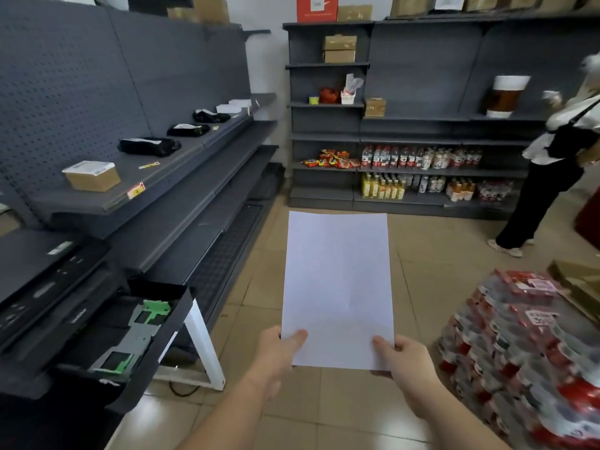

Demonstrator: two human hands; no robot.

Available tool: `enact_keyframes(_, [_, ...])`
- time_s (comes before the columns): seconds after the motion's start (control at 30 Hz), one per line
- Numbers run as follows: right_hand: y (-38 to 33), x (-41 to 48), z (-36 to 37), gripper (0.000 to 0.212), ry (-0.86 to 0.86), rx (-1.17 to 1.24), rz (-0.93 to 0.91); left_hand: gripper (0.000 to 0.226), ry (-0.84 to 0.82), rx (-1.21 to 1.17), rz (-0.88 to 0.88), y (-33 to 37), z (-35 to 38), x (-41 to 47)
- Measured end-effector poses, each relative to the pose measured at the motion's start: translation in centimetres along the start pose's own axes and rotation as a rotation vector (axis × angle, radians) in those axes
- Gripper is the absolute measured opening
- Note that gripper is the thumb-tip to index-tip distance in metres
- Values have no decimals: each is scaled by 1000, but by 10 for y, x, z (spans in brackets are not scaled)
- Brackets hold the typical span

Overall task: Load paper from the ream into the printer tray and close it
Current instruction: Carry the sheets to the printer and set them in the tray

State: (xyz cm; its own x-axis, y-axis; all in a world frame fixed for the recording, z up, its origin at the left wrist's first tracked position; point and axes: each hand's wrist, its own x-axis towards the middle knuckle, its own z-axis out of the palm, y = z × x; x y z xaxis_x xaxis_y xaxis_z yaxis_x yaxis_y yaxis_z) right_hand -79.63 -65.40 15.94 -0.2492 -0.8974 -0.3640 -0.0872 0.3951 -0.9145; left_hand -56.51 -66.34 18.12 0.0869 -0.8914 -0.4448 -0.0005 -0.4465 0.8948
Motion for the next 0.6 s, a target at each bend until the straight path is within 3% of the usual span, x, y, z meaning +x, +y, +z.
enact_keyframes(0.17, [-37,65,47,21,-62,-49,-7,11,29,-54,-8,28,-24,67])
enact_keyframes(0.43, [-92,161,173,23,-164,-212,-60,21,114,-118,-68,47,-125,183])
enact_keyframes(0.6, [-102,198,269,24,-336,-301,-60,21,277,-215,-102,26,-200,212])
